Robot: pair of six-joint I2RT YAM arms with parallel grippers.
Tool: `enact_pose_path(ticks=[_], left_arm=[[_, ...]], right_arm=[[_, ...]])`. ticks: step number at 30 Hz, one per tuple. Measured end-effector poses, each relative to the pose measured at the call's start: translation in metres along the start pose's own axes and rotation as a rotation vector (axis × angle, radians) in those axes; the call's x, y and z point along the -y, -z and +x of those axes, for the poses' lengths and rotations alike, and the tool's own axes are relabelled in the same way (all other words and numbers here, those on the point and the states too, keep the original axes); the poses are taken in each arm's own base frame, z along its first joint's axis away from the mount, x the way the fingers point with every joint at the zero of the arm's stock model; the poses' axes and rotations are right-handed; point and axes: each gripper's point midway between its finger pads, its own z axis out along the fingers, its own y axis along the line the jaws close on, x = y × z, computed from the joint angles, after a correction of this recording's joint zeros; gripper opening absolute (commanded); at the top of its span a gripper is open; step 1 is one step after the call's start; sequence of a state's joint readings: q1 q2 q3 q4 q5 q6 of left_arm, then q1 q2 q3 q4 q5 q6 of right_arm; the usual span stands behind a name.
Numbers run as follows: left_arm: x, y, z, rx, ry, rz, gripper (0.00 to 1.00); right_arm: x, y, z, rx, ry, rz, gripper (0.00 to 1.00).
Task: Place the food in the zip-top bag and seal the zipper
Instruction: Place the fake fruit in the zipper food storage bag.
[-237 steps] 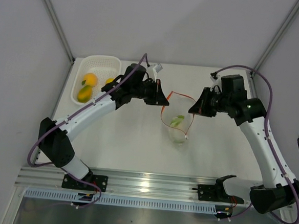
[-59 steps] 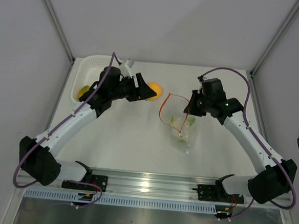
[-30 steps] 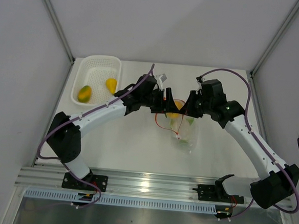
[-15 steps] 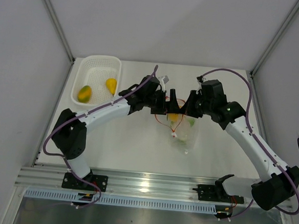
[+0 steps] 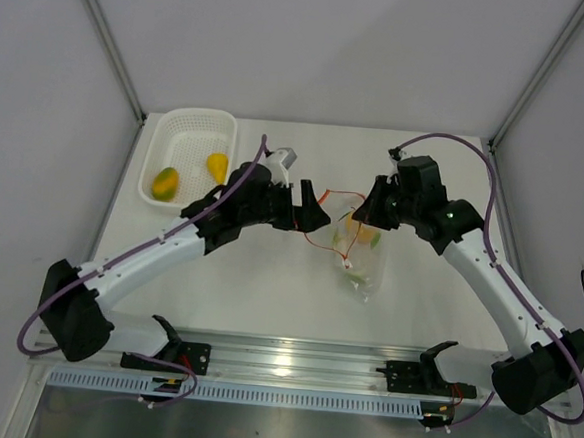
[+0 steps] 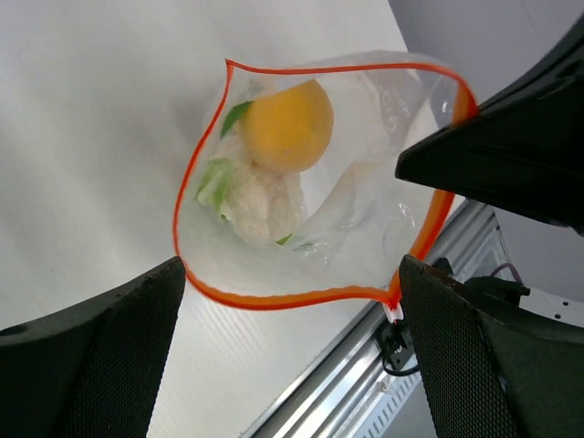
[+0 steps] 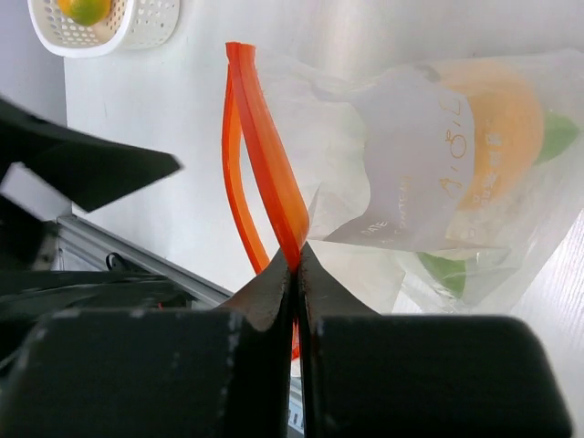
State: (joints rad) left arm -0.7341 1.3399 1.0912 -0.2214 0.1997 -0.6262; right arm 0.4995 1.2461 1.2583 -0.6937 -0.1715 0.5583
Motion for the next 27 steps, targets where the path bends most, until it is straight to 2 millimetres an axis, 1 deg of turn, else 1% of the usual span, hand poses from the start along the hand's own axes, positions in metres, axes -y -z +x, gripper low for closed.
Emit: enact_pose_path(ticks=[2,5,8,11,14,18,20,23,27], left_arm=[[0.000,0.014,-0.012,0.065,-0.022,-0.023,0.99],[-0.006,0.031,-0.030,0.151,-0.049,-0.083,1.00],[-0.029,0.040,-0.043,0.191,-0.053,-0.194,1.00],[-0.072,0.049,-0.058,0.220,-0.014,-0.337,1.00],[-0.124,0.061,-0.073,0.244,0.057,-0.481,0.99],[-0.191,0.075,-0.078,0.249,0.171,-0.651,0.99],[-0.216,0.081,-0.078,0.248,0.214,-0.715,1.00],[-0.248,0.092,-0.081,0.244,0.282,-0.809,1.00],[-0.283,0.106,-0.104,0.253,0.352,-0.934,0.99]], right_arm=[[0.002,0.000,0.000,0.000,0.001,0.003,0.00],[0.005,-0.001,0.003,-0.007,0.006,0.008,0.00],[0.007,-0.002,0.006,-0.016,0.005,0.015,0.00],[0.008,-0.002,0.006,-0.016,0.007,0.015,0.00],[0.008,-0.001,0.008,-0.015,0.010,0.014,0.00],[0.009,-0.001,0.009,-0.018,0.013,0.015,0.00],[0.009,-0.001,0.009,-0.020,0.013,0.012,0.00],[0.008,0.000,0.010,-0.024,0.018,0.005,0.00],[0.007,0.000,0.010,-0.028,0.027,-0.001,0.00]])
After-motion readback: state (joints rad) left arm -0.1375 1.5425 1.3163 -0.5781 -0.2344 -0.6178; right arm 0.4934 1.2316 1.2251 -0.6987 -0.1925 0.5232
